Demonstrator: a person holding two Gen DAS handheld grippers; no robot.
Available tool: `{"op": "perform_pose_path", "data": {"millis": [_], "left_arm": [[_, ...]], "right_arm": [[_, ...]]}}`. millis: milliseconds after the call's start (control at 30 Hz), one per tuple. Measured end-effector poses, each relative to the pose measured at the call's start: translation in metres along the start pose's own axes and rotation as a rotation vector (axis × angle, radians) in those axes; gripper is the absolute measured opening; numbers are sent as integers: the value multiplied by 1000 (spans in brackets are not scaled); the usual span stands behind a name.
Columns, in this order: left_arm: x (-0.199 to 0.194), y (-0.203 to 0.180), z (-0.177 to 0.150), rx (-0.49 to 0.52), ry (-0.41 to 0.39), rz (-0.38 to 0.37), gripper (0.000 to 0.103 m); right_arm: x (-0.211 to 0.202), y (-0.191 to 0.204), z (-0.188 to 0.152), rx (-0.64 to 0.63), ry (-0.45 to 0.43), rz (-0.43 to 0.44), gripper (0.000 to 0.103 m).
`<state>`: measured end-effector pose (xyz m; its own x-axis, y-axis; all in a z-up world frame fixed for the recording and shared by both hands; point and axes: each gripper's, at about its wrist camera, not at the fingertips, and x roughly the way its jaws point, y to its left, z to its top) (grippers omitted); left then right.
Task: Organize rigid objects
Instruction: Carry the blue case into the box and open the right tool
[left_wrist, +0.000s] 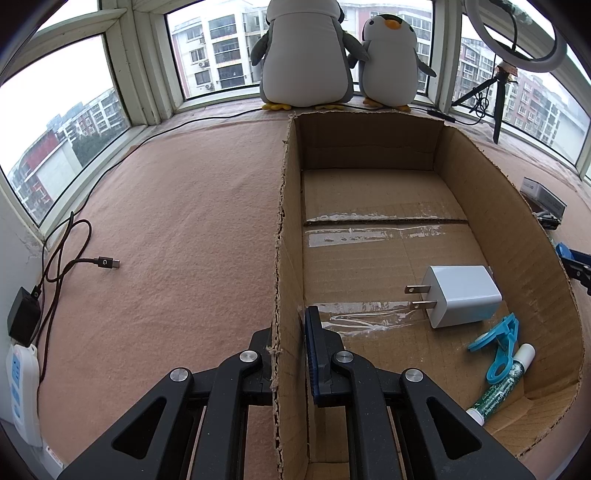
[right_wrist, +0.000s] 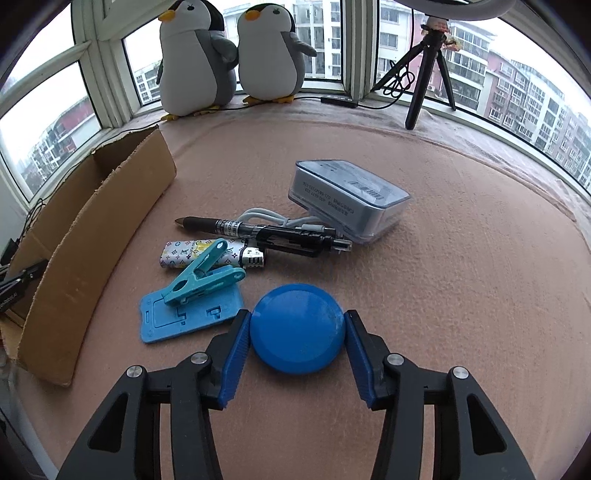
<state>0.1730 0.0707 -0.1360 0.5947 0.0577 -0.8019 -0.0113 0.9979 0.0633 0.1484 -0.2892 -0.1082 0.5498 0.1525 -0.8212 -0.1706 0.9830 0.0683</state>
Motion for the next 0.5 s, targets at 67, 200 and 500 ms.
{"op": "perform_pose_path", "data": {"millis": [67, 200, 500], "left_arm": [[0, -1, 0, -1, -1, -1, 10], [0, -1, 0, -2, -1, -2, 10], [-1, -2, 0, -7, -3, -9, 10]], "right_arm": [[-6, 0, -3, 7, -6, 4, 46], [-22, 3, -4, 26, -34, 26, 46], [-68, 59, 13, -54, -136, 128, 46]]}}
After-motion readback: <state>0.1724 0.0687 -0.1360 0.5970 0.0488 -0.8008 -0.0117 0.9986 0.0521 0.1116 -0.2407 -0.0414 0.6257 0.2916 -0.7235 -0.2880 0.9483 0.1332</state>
